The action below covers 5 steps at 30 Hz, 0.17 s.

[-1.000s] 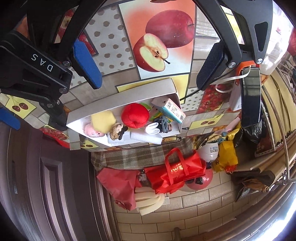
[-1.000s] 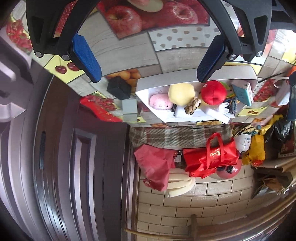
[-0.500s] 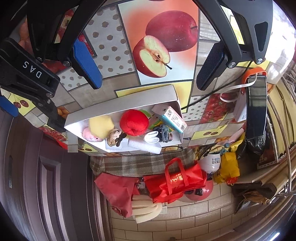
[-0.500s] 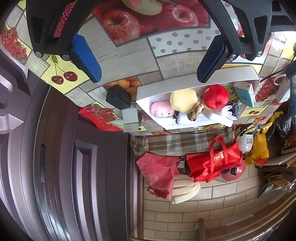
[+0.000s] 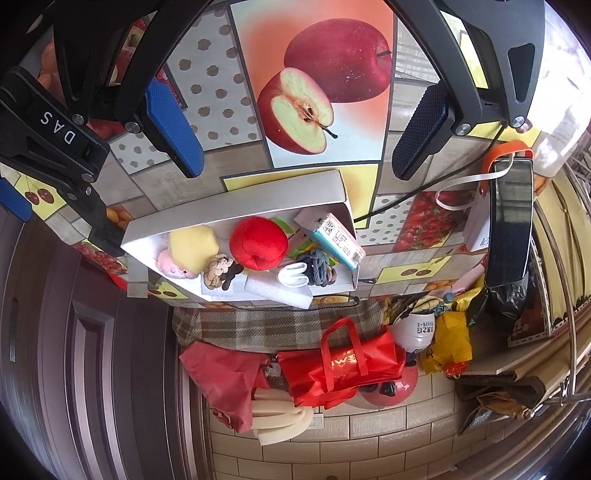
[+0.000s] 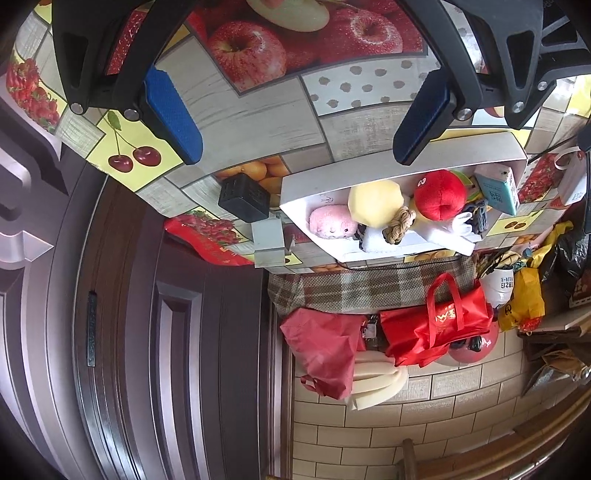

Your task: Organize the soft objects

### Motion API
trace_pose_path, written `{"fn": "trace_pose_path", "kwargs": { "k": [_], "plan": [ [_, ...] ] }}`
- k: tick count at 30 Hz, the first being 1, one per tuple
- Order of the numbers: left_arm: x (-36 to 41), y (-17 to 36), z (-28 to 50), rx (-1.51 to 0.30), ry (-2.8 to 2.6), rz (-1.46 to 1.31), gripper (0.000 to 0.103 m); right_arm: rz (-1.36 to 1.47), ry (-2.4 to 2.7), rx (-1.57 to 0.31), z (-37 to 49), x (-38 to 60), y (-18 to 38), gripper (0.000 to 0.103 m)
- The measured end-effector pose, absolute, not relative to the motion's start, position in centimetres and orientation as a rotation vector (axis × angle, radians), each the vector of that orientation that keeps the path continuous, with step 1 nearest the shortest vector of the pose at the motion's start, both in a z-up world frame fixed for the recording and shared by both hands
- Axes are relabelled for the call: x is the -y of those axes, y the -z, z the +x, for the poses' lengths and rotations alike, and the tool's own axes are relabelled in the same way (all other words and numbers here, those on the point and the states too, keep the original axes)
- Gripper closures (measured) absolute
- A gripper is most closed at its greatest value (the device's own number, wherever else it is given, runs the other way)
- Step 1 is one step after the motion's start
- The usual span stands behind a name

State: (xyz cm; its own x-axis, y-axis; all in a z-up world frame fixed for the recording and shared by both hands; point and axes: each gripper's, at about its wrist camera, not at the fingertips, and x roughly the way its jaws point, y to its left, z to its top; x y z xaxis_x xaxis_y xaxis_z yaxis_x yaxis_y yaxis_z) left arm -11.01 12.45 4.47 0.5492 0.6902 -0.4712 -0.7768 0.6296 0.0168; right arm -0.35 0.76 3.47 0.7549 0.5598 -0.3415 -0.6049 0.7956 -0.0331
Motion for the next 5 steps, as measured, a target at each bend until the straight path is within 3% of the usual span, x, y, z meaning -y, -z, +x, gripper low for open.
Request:
{"fn": "trace_pose_path", "kwargs": {
  "k": [5],
  "plan": [
    [-12.57,-4.37,-11.01,-0.468,-0.868,-0.211,0.000,-0.145,-0.638,-0.327,-0.33,-0.77,-3.49,0.000]
  ]
}}
